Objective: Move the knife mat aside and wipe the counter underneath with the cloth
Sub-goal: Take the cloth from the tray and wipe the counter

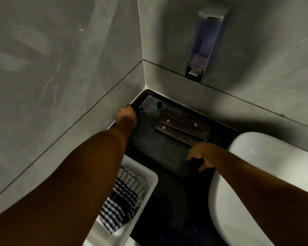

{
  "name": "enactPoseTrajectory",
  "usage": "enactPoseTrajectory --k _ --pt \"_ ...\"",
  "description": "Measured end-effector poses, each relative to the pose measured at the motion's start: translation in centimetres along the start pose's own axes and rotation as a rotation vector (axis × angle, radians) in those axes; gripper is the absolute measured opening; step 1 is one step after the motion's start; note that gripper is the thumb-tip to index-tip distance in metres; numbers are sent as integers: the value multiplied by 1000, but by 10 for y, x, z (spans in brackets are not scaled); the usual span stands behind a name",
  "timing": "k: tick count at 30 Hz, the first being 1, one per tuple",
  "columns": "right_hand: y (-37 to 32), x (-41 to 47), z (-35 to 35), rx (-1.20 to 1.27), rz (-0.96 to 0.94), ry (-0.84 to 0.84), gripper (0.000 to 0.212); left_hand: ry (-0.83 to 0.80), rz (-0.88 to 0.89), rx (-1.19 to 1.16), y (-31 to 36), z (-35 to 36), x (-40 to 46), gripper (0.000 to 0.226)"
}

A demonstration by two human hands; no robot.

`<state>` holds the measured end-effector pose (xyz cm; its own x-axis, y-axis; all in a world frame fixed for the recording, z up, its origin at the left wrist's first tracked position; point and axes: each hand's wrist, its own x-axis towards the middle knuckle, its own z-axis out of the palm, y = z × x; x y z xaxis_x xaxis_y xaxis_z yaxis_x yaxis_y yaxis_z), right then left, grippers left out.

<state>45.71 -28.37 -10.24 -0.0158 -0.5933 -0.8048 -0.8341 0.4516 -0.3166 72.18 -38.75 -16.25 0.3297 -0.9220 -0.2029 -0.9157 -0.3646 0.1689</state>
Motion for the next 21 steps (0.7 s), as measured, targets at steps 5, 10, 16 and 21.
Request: enactPoseTrajectory --k 5,10,16,21 --pt "-26 -6 33 -287 -125 459 60 20 92 -126 -2 -28 -38 36" --pt "-70 -46 116 -295 -544 251 32 140 161 -345 -44 -47 -137 41" --pt "-87 -45 197 -572 -328 195 62 -178 -204 -175 -119 -15 -219 62" --pt "-97 -36 210 -447 -320 271 52 -329 -337 -289 -141 6 -227 82"
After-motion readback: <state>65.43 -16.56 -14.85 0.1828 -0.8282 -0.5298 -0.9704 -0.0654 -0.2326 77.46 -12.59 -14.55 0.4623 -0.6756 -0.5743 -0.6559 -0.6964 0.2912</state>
